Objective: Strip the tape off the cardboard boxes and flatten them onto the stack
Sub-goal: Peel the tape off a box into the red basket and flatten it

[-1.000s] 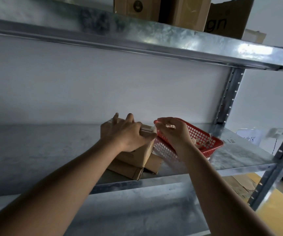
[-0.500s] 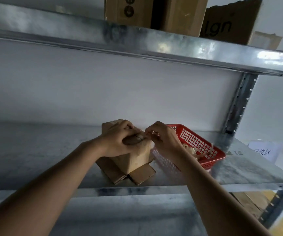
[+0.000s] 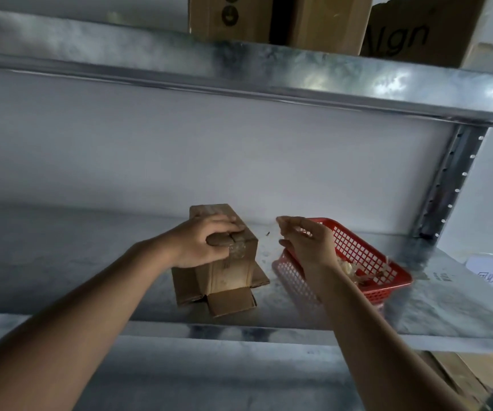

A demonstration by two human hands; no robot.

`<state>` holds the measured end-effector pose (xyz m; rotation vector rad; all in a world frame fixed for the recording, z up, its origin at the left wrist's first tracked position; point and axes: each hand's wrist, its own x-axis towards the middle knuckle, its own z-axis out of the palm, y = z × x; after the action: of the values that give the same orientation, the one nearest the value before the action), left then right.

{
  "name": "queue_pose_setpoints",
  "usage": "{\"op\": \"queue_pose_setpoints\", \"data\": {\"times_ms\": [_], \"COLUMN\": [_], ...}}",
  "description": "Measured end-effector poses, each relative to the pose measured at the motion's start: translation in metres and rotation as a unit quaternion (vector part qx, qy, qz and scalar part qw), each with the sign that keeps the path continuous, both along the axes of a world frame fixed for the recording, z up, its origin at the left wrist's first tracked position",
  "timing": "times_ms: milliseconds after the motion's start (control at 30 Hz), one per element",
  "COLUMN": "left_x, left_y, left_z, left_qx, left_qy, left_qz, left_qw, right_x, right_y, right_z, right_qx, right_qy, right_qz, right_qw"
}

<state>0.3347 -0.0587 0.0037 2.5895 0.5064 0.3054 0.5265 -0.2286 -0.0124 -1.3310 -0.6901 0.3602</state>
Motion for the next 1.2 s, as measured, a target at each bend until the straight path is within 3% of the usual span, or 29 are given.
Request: {"op": "queue_pose_setpoints", "data": {"times_ms": [100, 267, 400, 667, 900, 967, 1067, 1133, 1200], "left_x": [0.003, 0.014, 0.03, 0.048, 0.058, 0.06, 0.062, 0.064, 0.065], "left_y": [-0.001, -0.004, -0.013, -0.023, -0.025, -0.025, -0.027, -0.028, -0.03], "left_z": [0.0, -0.003, -0.006, -0.003, 0.002, 0.002, 0.003, 0.004, 0.005], "left_qx": [0.004, 0.034, 0.037, 0.032, 0.026, 0.026, 0.021, 0.018, 0.017], "left_qy": [-0.003, -0.022, -0.039, -0.027, -0.007, -0.007, -0.007, -0.006, -0.005], "left_qz": [-0.001, -0.012, -0.023, -0.022, -0.02, -0.018, -0.017, -0.017, -0.015], "left_qw": [1.0, 0.999, 0.998, 0.999, 0.999, 0.999, 1.0, 1.0, 1.0], "right_x": [0.012, 0.031, 0.048, 0.08, 0.088, 0.091, 0.09, 0.089, 0.09], "right_y": [-0.011, -0.029, -0.037, -0.042, -0.057, -0.062, -0.065, -0.066, -0.07], "right_z": [0.015, 0.022, 0.017, -0.004, 0.009, 0.011, 0.012, 0.013, 0.01], "right_qx": [0.041, -0.05, -0.199, -0.427, -0.466, -0.478, -0.505, -0.472, -0.451], "right_qy": [0.083, -0.115, -0.323, -0.444, -0.347, -0.343, -0.349, -0.326, -0.344], "right_qz": [-0.065, -0.137, -0.162, -0.044, 0.086, 0.108, 0.113, 0.102, 0.076], "right_qw": [0.994, 0.983, 0.911, 0.786, 0.809, 0.801, 0.781, 0.813, 0.82]}}
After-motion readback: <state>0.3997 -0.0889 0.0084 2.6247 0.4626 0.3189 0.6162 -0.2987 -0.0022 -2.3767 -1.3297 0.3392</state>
